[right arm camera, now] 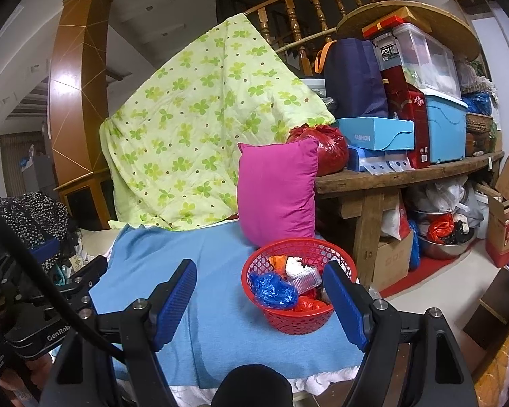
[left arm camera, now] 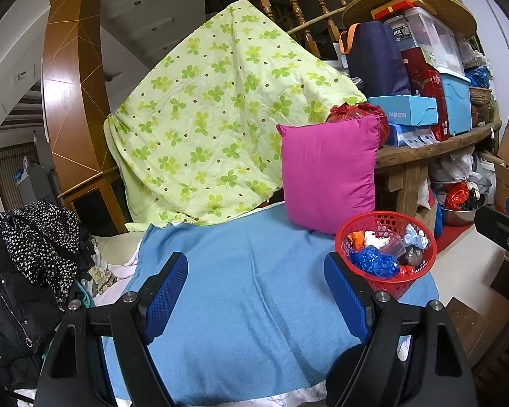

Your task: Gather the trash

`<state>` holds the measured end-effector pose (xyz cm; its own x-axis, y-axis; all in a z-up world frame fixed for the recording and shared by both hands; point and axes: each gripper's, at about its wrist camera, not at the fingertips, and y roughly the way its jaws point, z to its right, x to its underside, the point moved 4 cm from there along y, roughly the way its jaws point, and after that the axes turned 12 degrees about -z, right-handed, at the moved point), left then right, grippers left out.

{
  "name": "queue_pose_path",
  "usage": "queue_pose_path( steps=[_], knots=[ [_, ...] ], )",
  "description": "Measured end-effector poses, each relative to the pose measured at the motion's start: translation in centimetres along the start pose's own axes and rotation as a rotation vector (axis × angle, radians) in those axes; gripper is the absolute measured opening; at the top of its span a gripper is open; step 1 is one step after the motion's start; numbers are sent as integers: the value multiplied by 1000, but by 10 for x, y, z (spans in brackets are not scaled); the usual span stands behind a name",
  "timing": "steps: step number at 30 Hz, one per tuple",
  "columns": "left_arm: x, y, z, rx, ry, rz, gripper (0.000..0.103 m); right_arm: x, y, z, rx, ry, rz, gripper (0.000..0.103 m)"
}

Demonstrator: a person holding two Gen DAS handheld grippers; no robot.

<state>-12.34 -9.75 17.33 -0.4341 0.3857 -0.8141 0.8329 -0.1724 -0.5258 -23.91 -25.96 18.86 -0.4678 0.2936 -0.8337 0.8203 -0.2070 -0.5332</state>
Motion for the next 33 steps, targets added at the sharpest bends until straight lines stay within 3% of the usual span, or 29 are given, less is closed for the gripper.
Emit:
queue_pose_path(
  steps=[33],
  knots=[
    [9,9,1,9,-4,-27,83,0,8,4,17,0,-10,80]
  ],
)
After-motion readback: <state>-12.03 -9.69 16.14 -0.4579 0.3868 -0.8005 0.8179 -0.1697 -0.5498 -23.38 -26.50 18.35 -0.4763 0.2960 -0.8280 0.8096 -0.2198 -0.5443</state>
